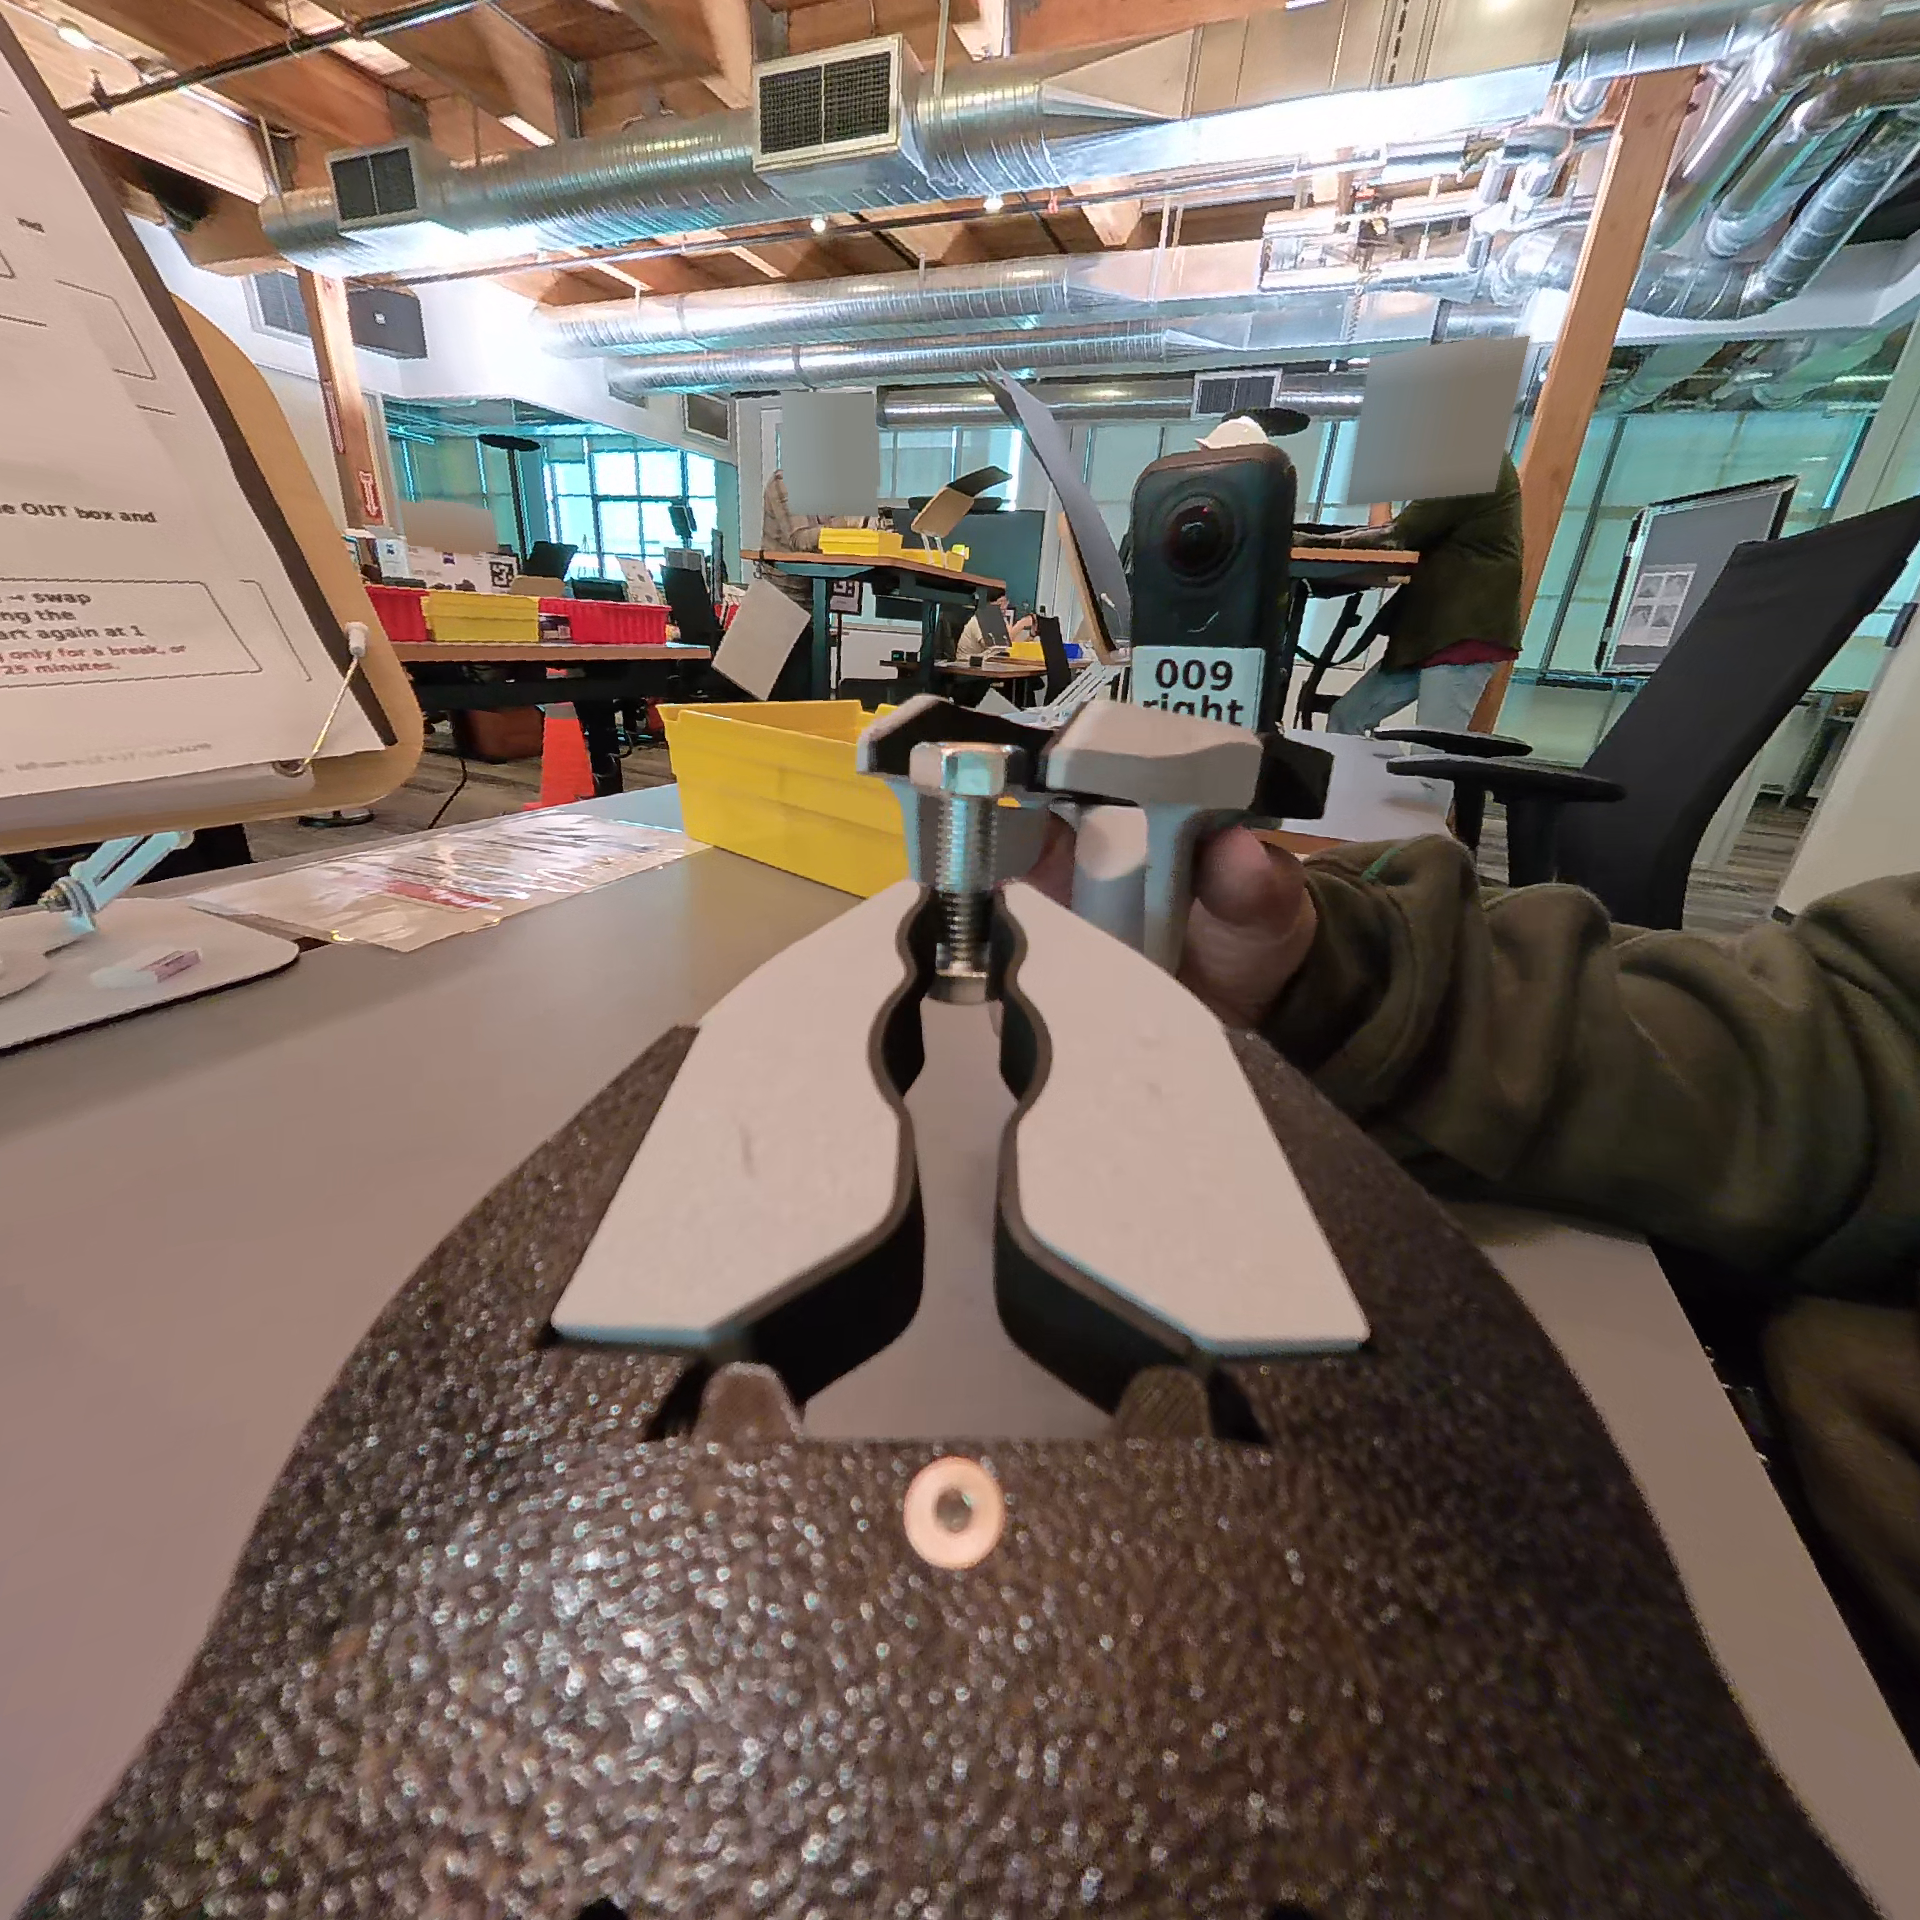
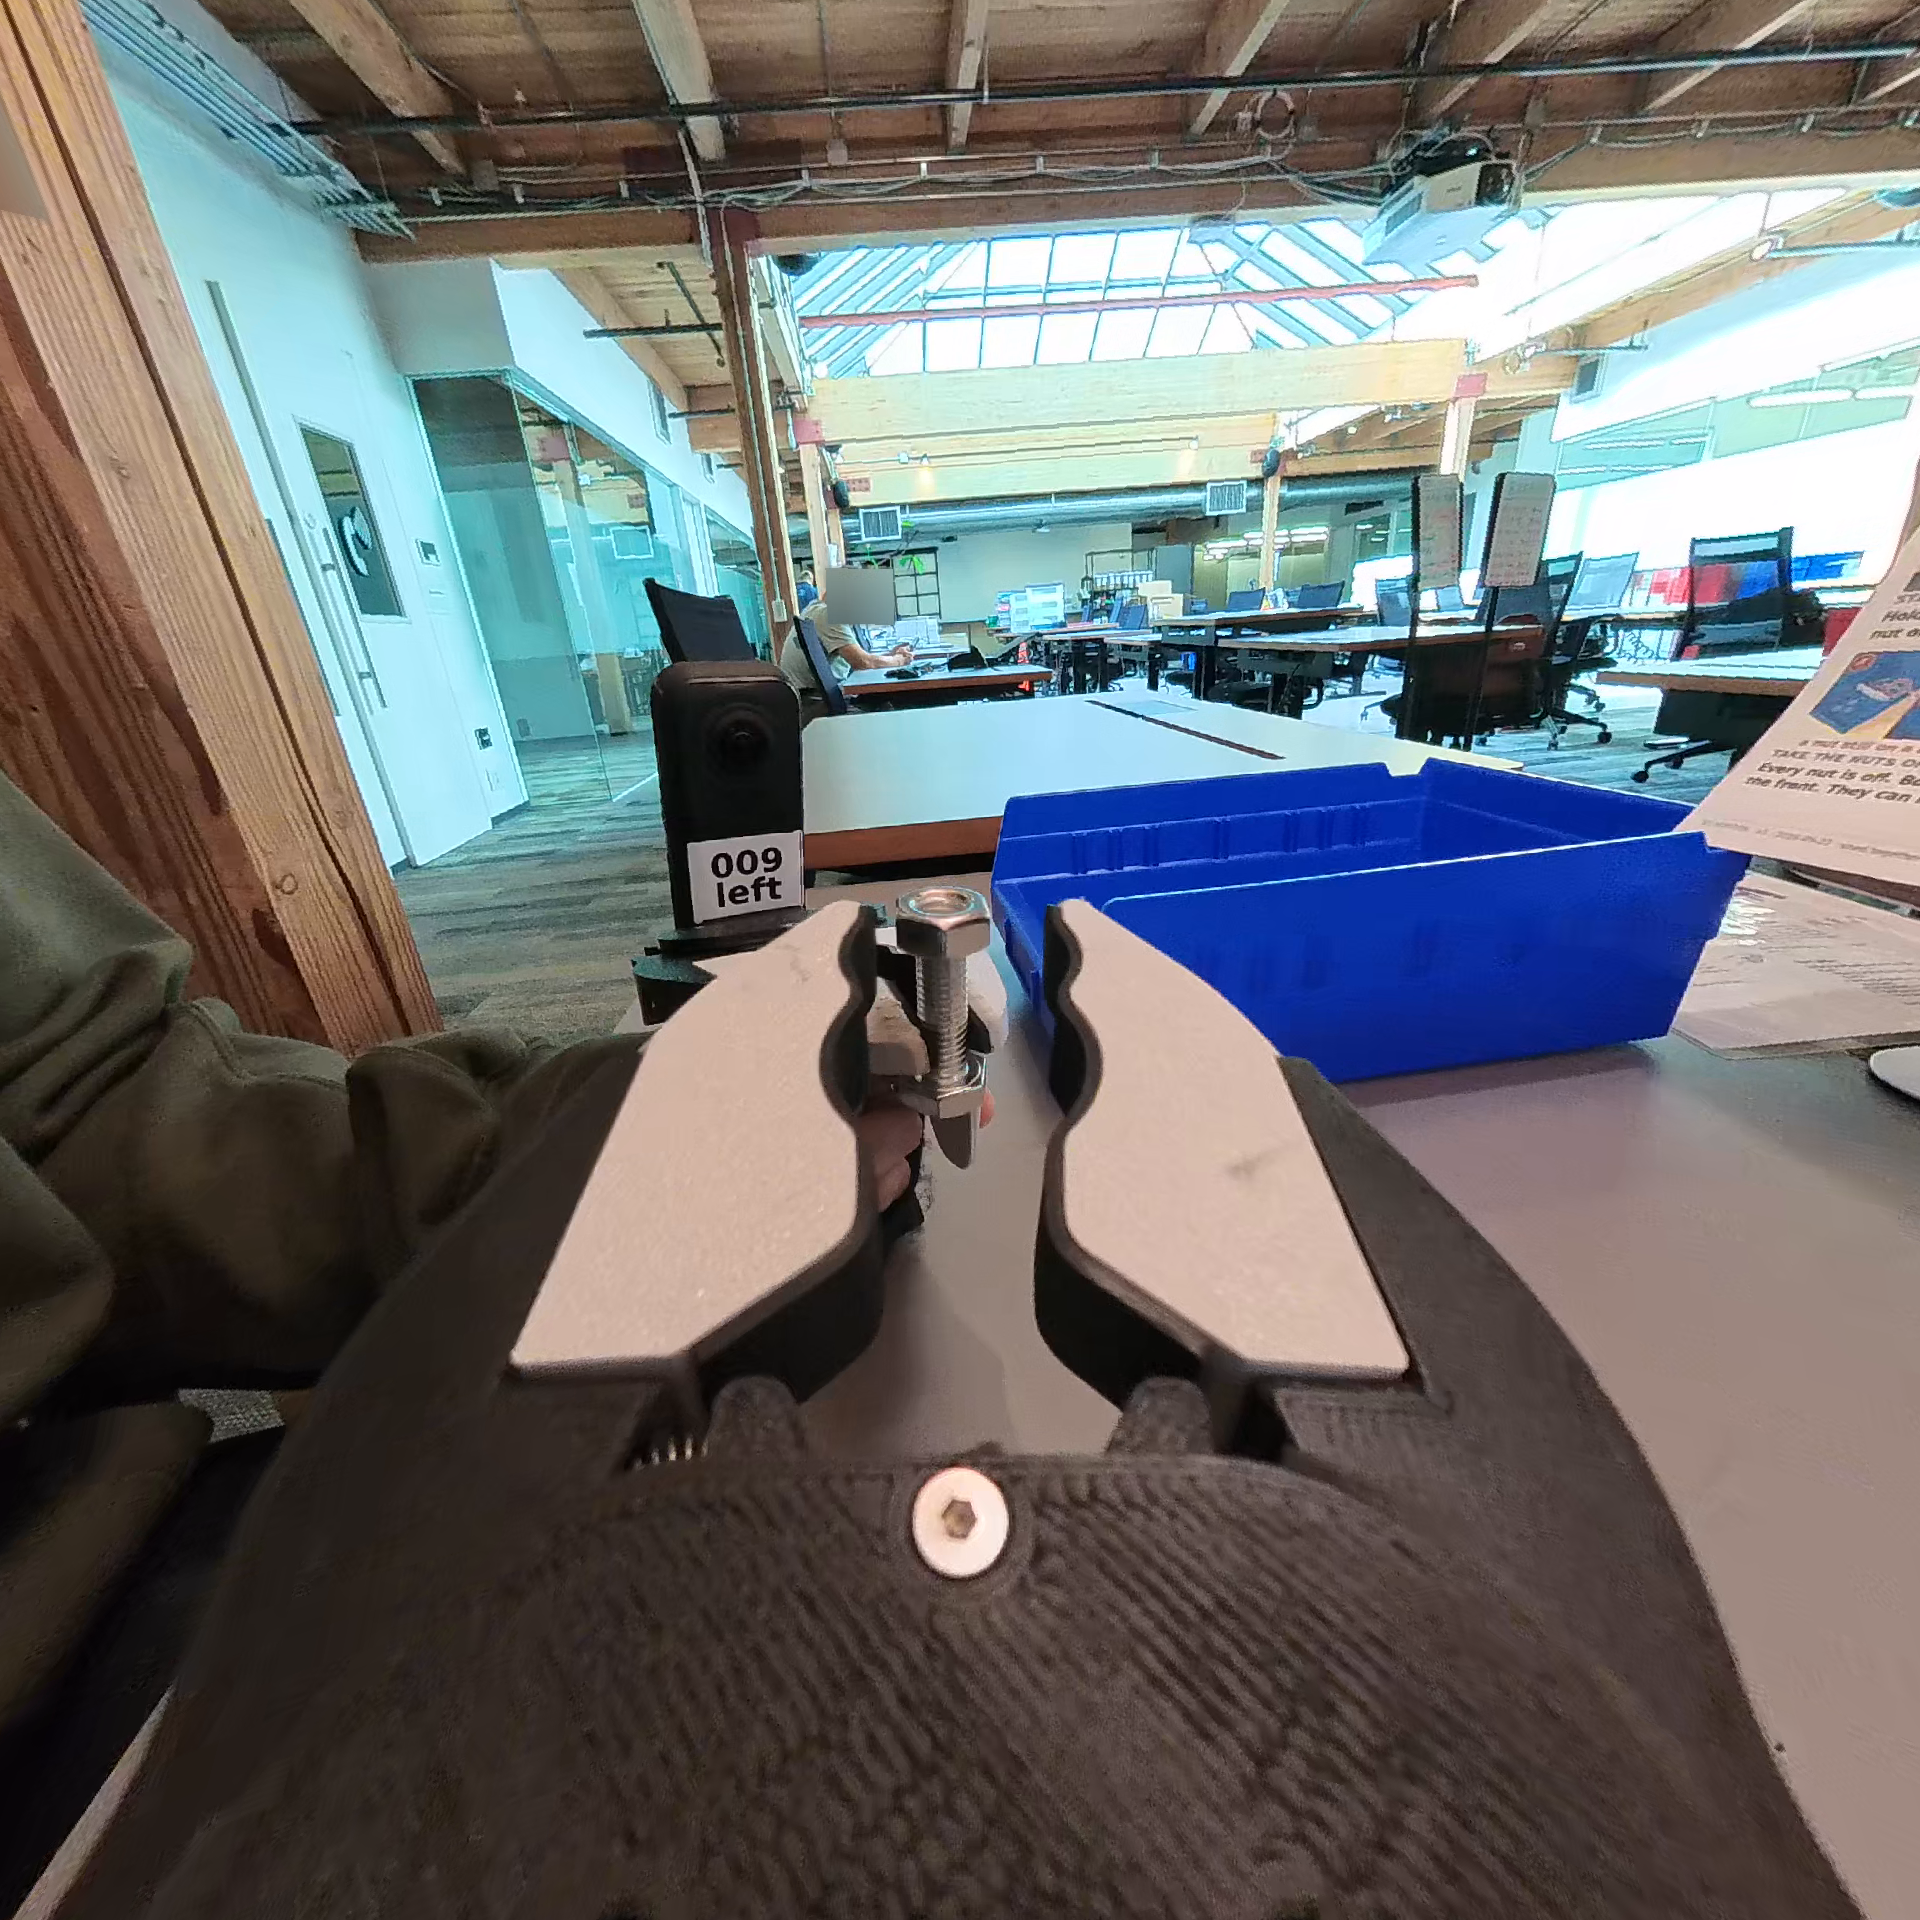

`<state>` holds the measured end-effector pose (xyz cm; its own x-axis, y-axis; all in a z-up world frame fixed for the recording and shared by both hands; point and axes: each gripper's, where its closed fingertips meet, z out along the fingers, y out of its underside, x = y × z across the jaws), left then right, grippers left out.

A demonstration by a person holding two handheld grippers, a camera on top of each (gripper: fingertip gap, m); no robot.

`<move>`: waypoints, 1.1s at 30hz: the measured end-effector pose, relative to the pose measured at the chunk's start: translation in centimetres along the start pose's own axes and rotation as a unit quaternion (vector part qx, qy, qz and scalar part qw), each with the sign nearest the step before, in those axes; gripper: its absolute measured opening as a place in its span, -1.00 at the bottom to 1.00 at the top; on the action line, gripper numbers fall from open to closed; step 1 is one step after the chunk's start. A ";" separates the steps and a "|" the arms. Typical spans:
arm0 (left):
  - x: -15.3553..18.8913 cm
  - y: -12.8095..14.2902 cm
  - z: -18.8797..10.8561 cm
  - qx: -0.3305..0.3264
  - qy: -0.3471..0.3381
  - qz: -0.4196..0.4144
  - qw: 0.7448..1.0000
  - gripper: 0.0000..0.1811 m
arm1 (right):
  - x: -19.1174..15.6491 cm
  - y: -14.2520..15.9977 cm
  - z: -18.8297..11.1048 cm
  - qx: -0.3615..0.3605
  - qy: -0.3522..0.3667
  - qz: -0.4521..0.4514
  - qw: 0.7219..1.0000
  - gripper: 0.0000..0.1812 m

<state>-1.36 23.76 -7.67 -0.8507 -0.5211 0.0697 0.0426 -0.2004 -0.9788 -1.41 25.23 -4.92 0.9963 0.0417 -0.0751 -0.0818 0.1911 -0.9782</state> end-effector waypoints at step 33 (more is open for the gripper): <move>3.0 -1.0 -0.2 0.029 0.110 -0.014 0.993 -0.90 | -2.7 -0.9 -0.7 0.008 -0.113 0.031 0.993 -0.81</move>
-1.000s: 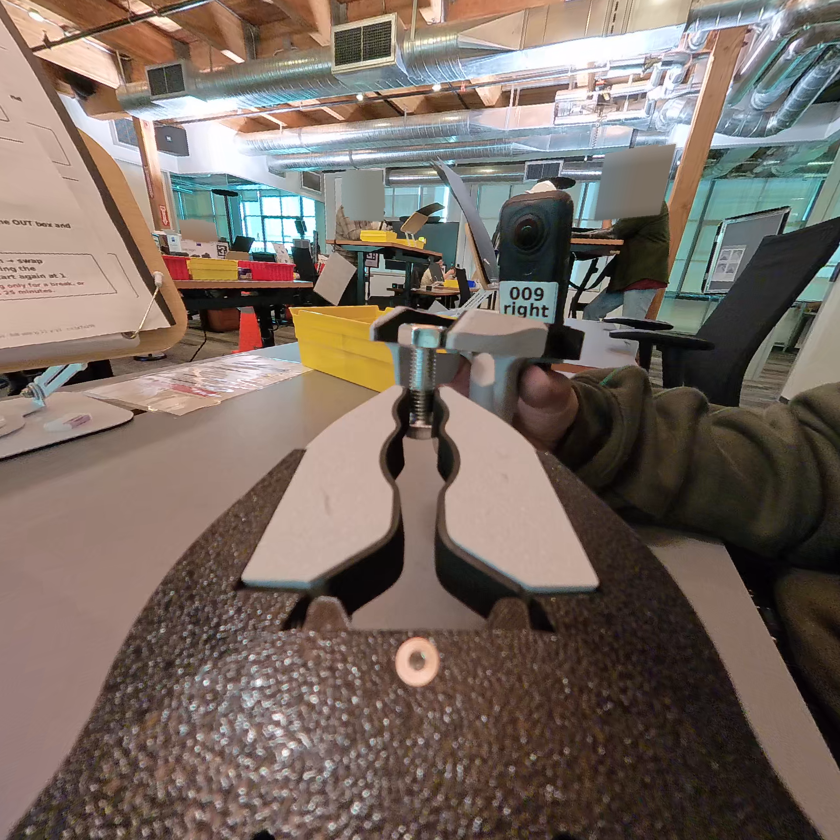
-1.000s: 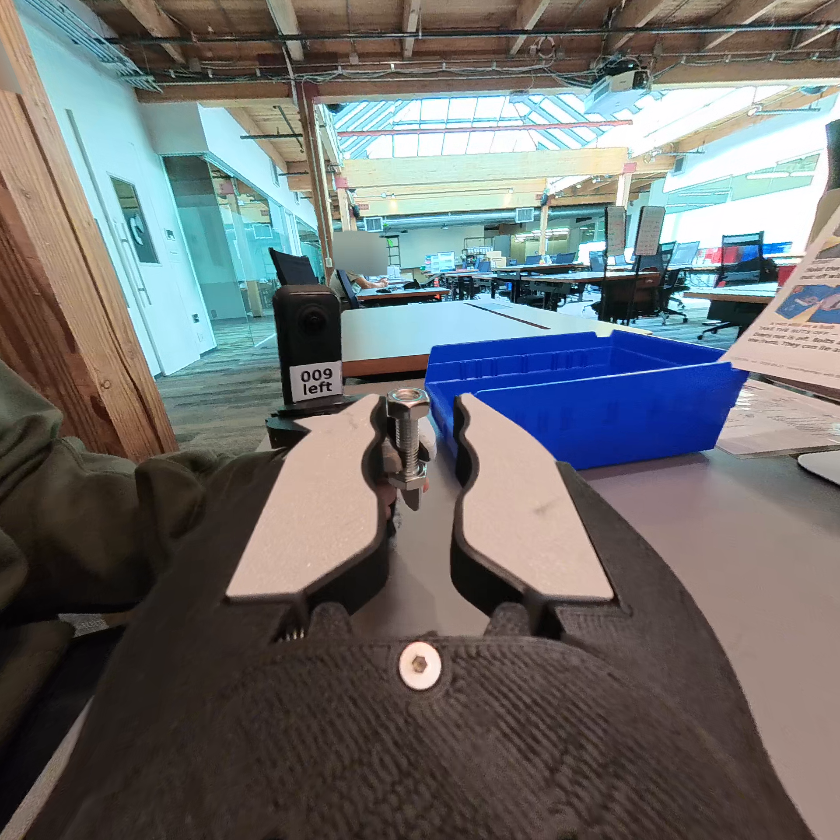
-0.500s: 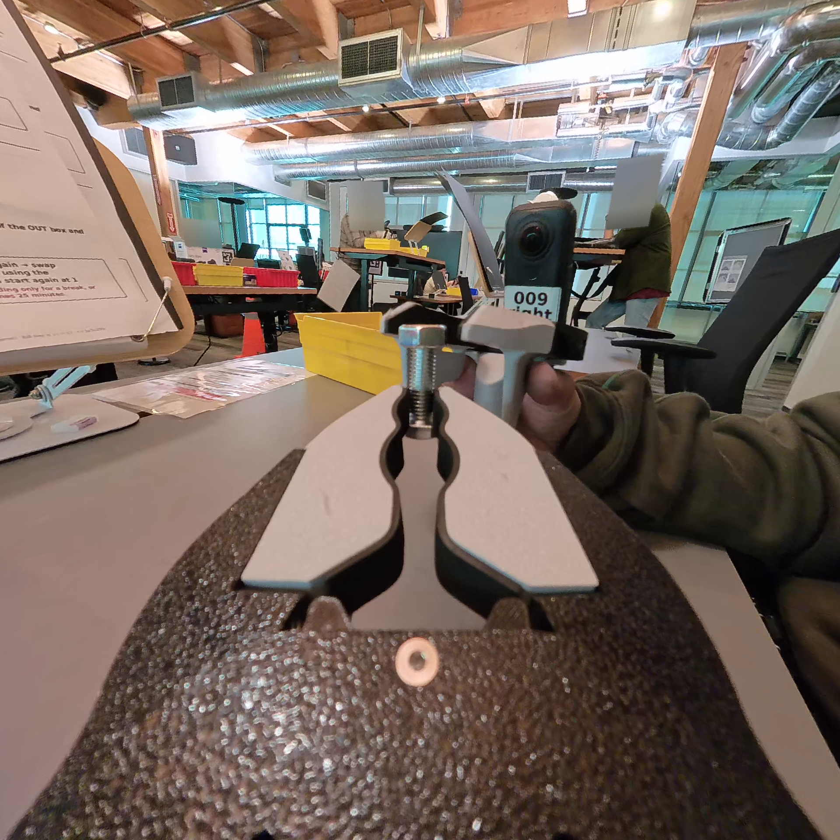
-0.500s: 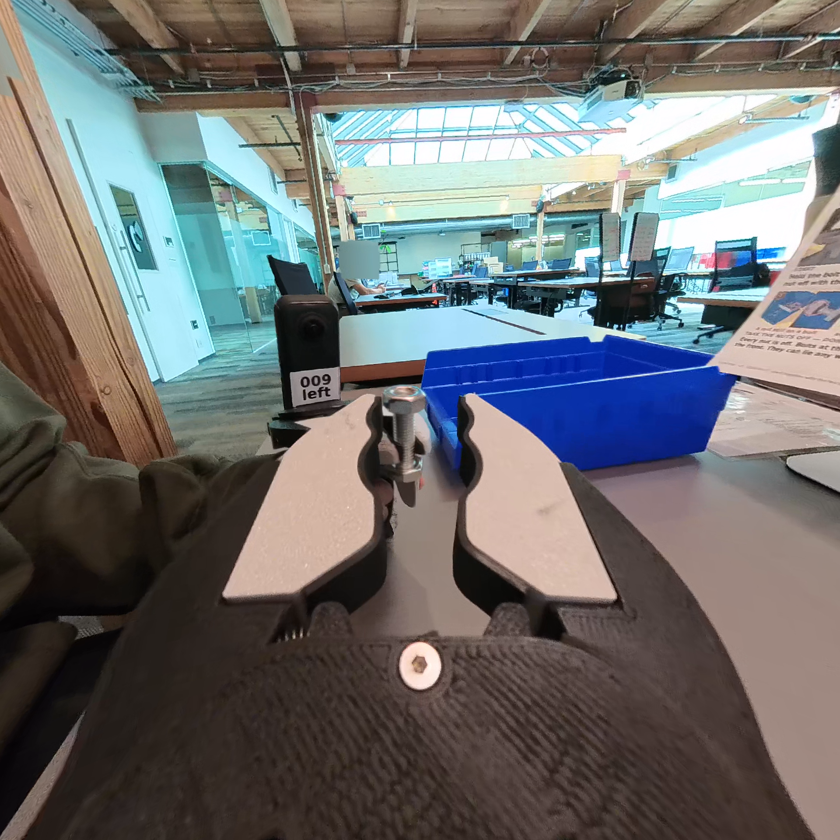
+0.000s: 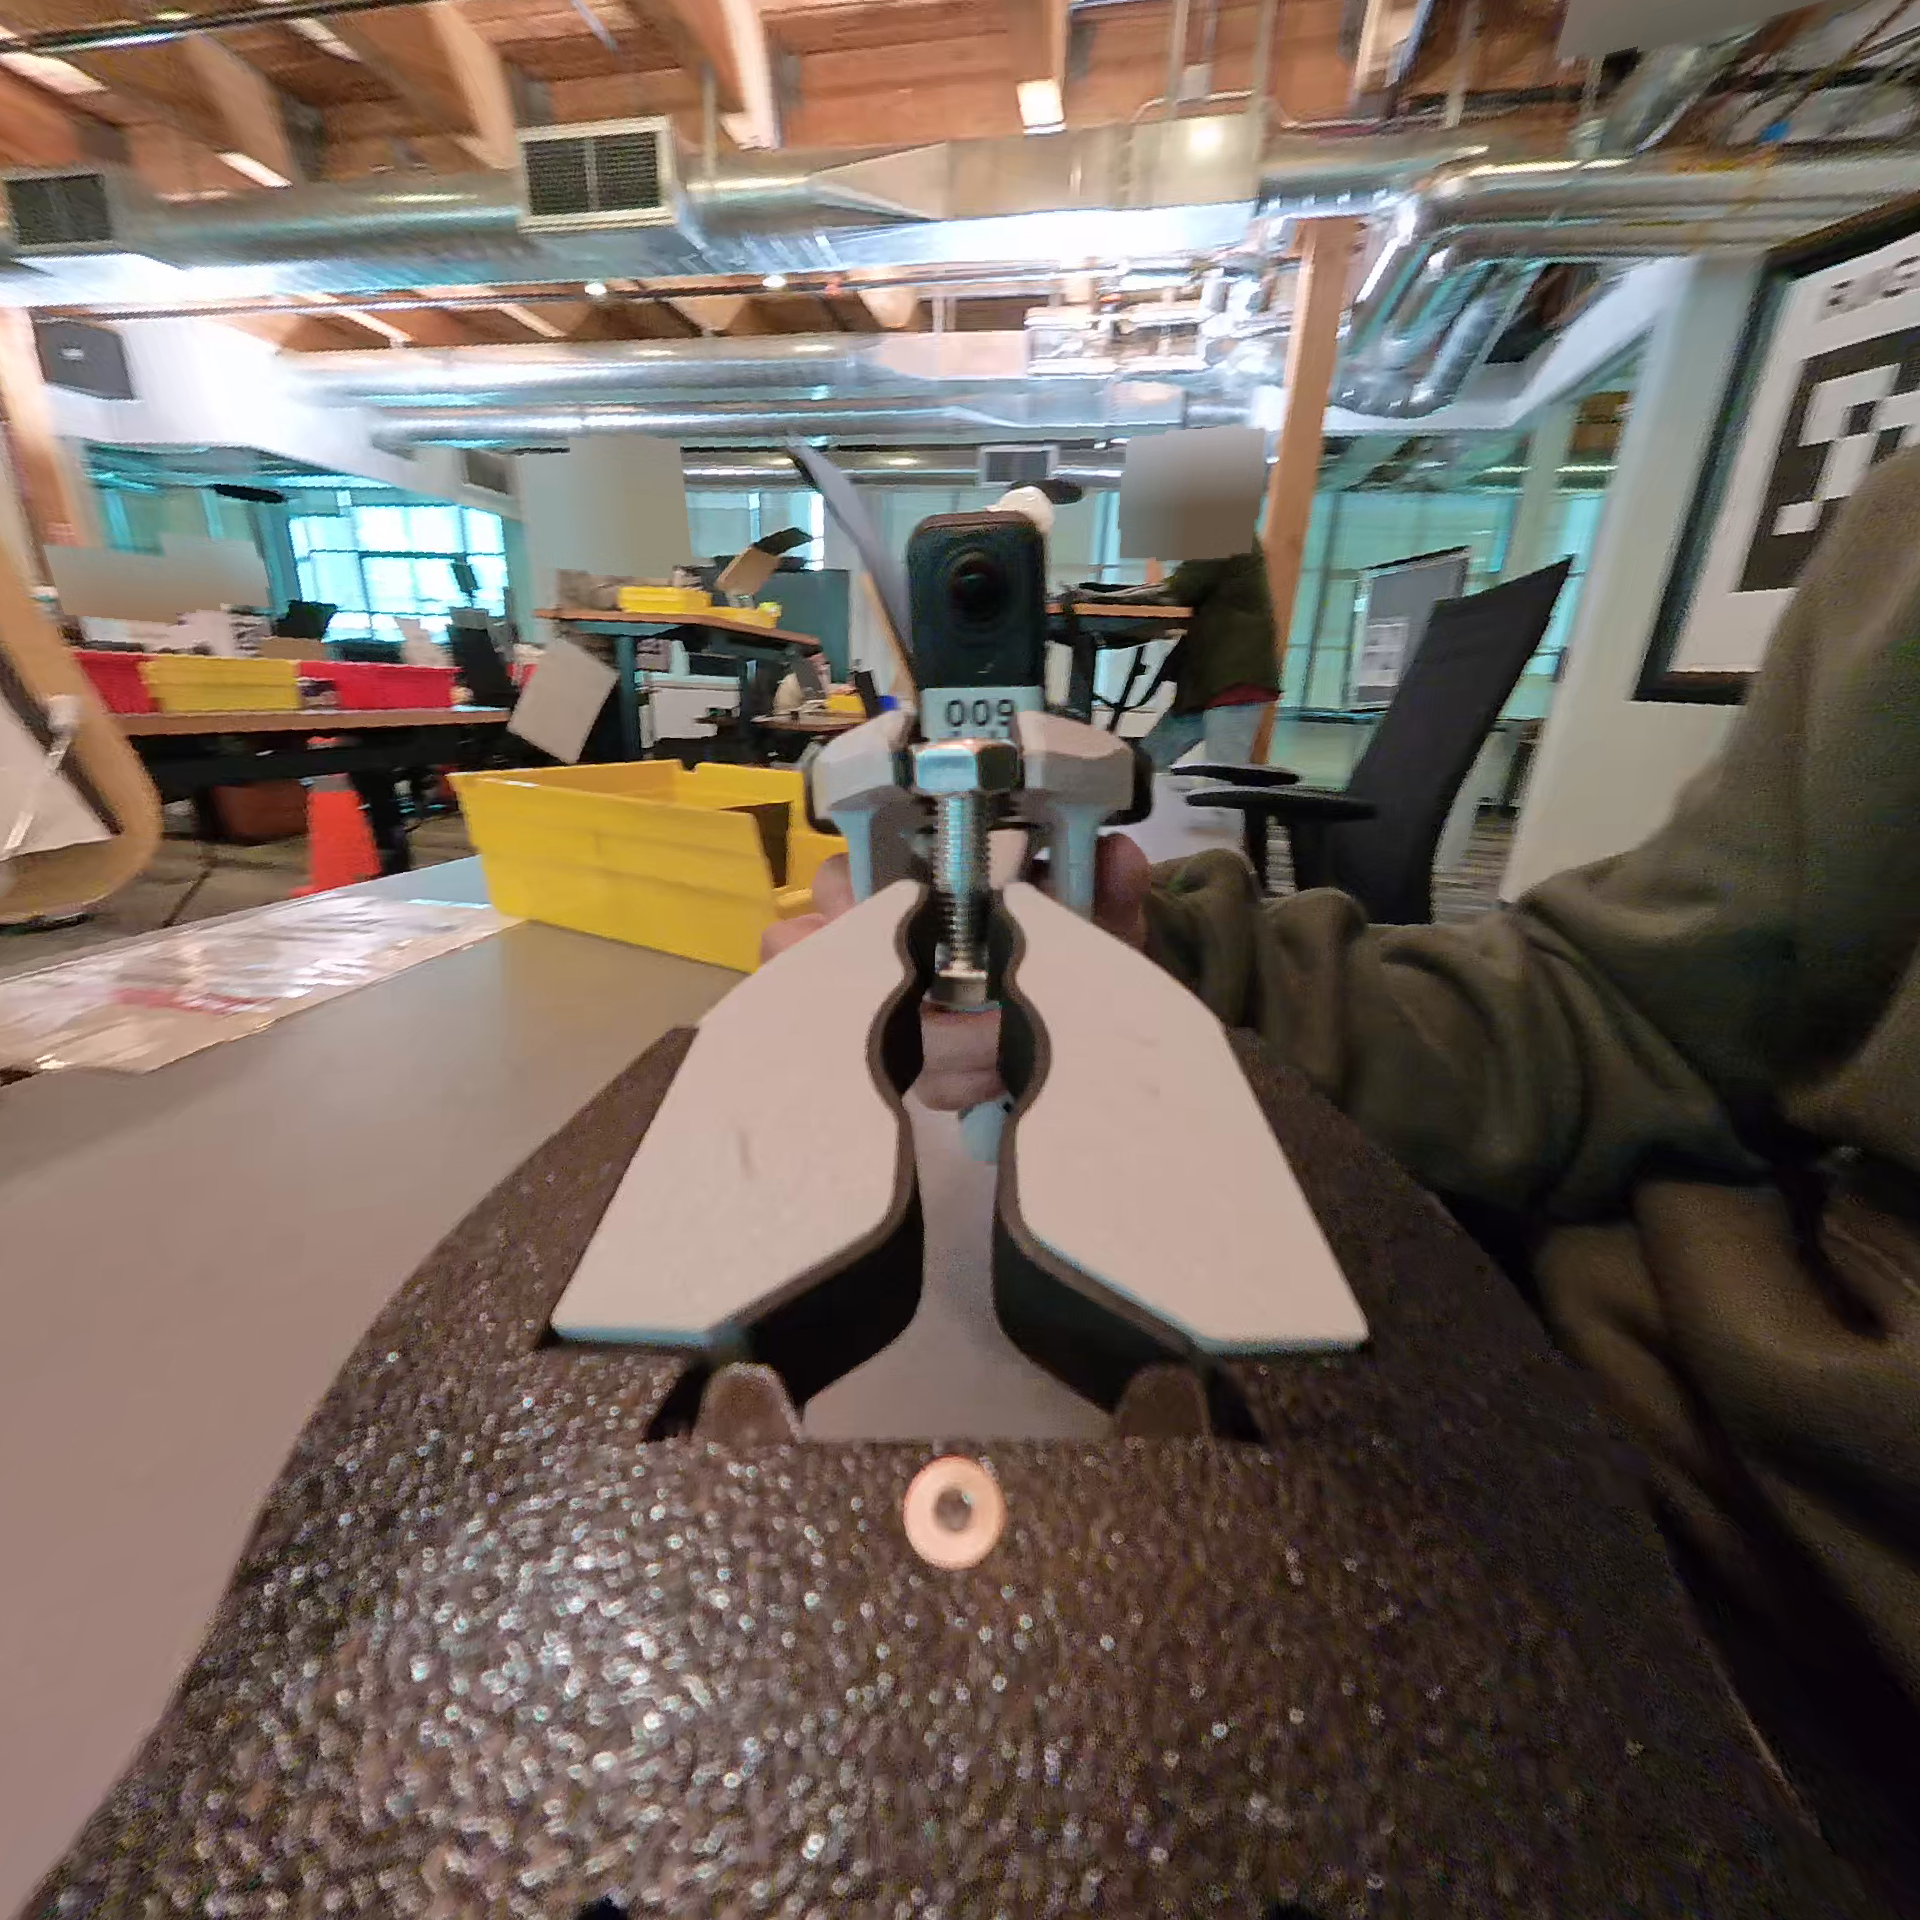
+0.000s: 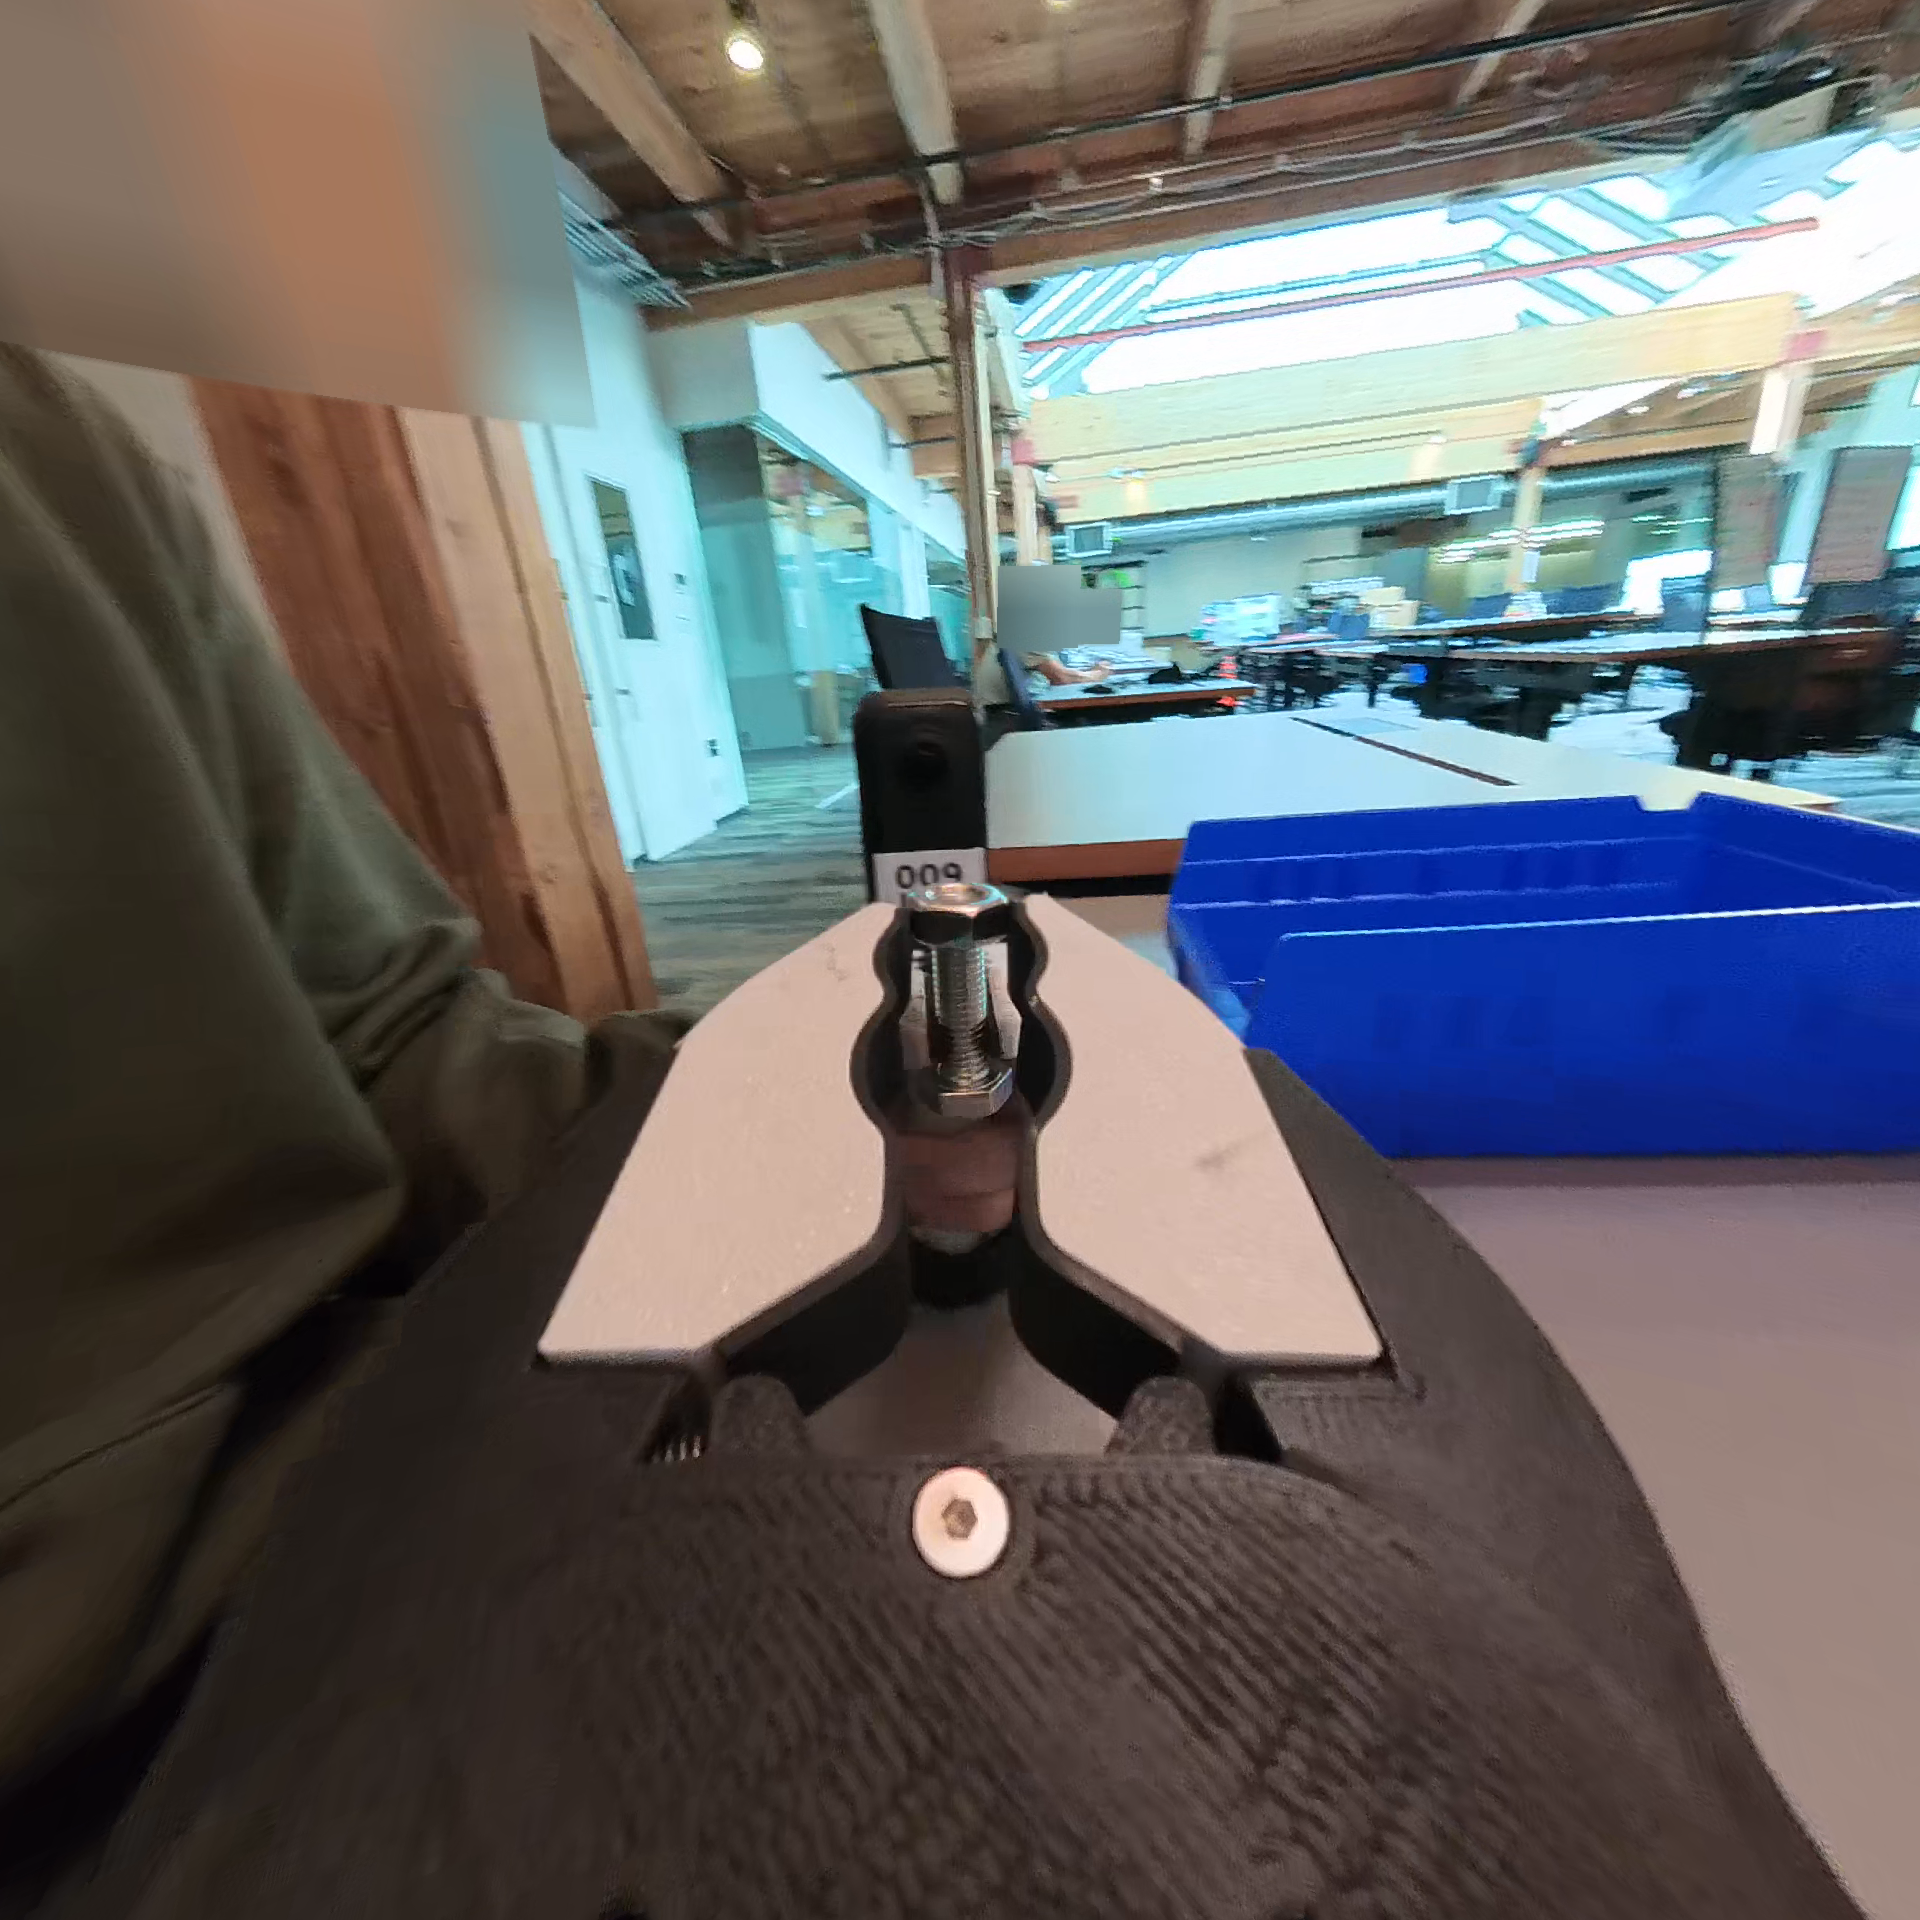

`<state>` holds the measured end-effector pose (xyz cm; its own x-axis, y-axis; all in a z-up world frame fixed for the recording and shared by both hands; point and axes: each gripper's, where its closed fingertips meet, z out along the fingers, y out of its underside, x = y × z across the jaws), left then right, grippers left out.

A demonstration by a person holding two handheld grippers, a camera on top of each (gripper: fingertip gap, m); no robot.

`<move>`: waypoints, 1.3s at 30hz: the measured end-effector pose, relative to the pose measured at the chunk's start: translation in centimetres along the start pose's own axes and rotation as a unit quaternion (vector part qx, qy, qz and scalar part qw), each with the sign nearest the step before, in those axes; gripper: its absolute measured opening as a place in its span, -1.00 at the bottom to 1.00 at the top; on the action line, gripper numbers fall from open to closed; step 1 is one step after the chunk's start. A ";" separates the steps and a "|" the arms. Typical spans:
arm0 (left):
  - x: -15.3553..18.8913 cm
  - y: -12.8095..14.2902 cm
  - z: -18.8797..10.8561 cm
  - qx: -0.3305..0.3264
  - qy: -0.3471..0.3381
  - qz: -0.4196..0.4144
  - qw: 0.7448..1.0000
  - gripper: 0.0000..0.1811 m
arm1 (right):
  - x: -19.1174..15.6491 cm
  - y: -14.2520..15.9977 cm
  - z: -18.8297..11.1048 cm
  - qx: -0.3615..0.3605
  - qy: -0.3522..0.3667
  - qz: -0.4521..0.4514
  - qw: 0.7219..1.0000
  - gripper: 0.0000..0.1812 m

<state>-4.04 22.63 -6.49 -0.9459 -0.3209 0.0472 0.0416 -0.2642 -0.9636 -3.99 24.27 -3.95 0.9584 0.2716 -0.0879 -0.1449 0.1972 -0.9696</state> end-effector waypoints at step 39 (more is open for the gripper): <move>0.5 0.5 0.1 -0.032 0.006 0.029 0.999 -0.90 | -1.2 -1.3 -0.2 0.042 -0.068 0.068 0.994 -0.80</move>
